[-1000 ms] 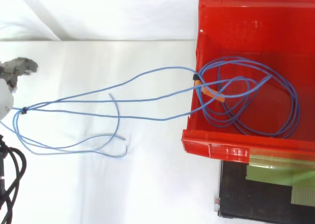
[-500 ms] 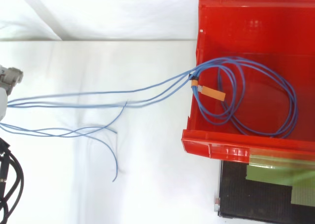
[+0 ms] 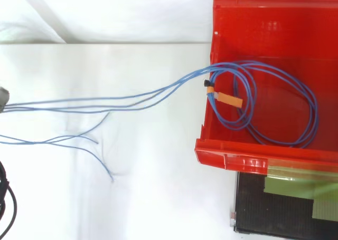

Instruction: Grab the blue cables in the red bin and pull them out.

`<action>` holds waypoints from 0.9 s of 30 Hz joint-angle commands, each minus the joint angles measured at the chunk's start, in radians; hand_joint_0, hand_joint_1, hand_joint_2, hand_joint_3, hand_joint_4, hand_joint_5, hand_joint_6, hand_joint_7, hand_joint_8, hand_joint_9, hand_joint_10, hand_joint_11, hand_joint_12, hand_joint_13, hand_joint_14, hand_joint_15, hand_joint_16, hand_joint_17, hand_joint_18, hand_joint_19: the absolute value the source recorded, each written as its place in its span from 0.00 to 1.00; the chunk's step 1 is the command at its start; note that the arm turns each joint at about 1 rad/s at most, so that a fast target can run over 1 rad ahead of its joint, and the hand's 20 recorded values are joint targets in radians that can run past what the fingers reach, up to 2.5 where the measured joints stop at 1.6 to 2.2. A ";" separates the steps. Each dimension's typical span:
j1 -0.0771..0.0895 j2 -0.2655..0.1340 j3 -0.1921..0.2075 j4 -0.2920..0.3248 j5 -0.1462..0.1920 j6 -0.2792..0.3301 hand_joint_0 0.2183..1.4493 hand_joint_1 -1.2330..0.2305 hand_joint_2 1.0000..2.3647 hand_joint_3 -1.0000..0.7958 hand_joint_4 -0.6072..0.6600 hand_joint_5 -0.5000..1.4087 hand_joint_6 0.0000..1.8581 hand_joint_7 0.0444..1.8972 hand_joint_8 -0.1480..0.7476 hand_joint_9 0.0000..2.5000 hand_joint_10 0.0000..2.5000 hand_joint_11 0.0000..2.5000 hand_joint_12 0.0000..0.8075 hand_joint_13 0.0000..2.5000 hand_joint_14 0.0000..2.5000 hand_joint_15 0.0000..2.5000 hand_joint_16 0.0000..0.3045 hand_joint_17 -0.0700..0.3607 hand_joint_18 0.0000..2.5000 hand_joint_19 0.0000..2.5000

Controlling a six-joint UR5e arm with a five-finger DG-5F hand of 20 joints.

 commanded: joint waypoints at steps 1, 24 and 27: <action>0.006 -0.001 0.000 -0.014 0.019 0.370 0.59 0.32 0.00 0.00 0.63 0.77 0.41 0.28 0.46 0.46 0.01 0.29 0.39 0.30 0.01 0.19 0.13 0.36 0.21 0.25; 0.022 -0.001 -0.001 -0.101 0.047 0.484 0.59 0.32 0.00 0.00 0.62 0.76 0.41 0.28 0.46 0.46 0.01 0.29 0.39 0.31 0.01 0.20 0.13 0.36 0.21 0.26; 0.022 -0.001 0.000 -0.101 0.047 0.484 0.59 0.32 0.00 0.00 0.62 0.76 0.41 0.27 0.46 0.46 0.01 0.29 0.39 0.33 0.01 0.21 0.13 0.36 0.21 0.26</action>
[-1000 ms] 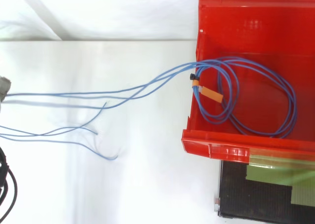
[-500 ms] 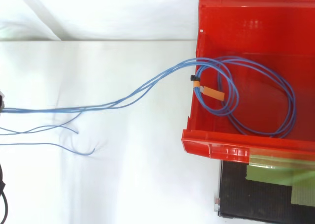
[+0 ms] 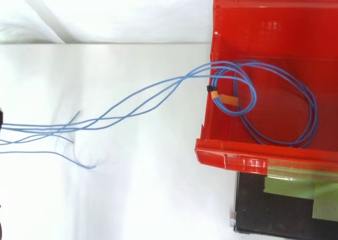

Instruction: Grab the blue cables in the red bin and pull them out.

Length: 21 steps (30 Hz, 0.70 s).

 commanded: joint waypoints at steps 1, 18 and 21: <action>0.000 0.000 0.001 0.001 0.000 0.000 0.59 0.31 0.00 0.00 0.62 0.76 0.40 0.27 0.46 0.46 0.01 0.29 0.39 0.35 0.01 0.22 0.13 0.36 0.21 0.26; 0.000 0.000 -0.001 -0.001 0.000 -0.001 0.59 0.31 0.00 0.00 0.62 0.77 0.38 0.29 0.47 0.46 0.01 0.30 0.44 0.53 0.01 0.44 0.12 0.35 0.27 0.30; 0.000 0.000 0.001 -0.001 -0.002 -0.001 0.59 0.31 0.00 0.00 0.63 0.77 0.37 0.29 0.46 0.47 0.01 0.30 0.44 0.56 0.01 0.50 0.12 0.35 0.31 0.34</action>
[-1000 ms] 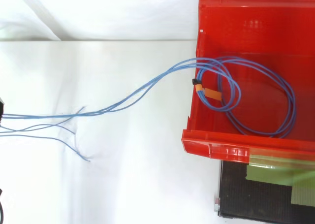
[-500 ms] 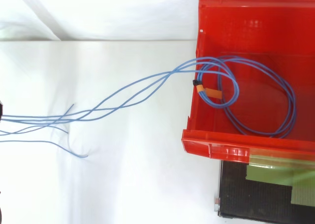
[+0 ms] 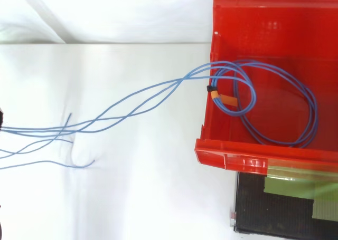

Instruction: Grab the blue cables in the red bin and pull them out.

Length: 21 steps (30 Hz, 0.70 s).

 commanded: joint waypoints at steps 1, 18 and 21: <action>0.000 0.000 -0.001 0.000 -0.001 0.000 0.59 0.31 0.00 0.00 0.63 0.77 0.37 0.29 0.47 0.47 0.01 0.30 0.44 0.57 0.01 0.51 0.12 0.35 0.32 0.34; 0.000 0.000 -0.001 0.009 -0.056 -0.204 0.59 0.30 0.00 0.00 0.63 0.77 0.35 0.31 0.47 0.52 0.01 0.36 0.43 0.50 0.92 0.35 0.12 0.36 0.57 0.63; 0.000 0.000 -0.001 0.011 -0.055 -0.252 0.59 0.30 0.00 0.00 0.62 0.77 0.35 0.31 0.46 0.55 0.01 0.41 0.42 0.50 0.92 0.35 0.12 0.35 0.57 0.63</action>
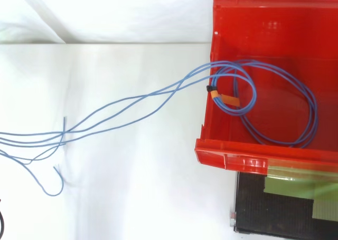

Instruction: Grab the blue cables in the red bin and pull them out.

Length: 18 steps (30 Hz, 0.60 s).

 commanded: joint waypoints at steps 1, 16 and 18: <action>0.000 0.000 0.000 0.002 0.000 -0.049 0.59 0.30 0.00 0.00 0.62 0.77 0.34 0.31 0.46 0.56 0.01 0.44 0.42 0.50 0.92 0.35 0.12 0.35 0.57 0.63; 0.000 0.000 0.000 0.002 -0.002 -0.057 0.58 0.30 0.00 0.00 0.61 0.75 0.36 0.29 0.41 0.65 0.03 0.74 0.42 0.48 0.97 0.33 0.12 0.36 0.56 0.61; 0.000 0.000 0.000 0.002 -0.002 -0.057 0.58 0.30 0.00 0.00 0.61 0.75 0.37 0.29 0.40 0.64 0.12 0.71 0.41 0.48 0.97 0.33 0.12 0.36 0.55 0.61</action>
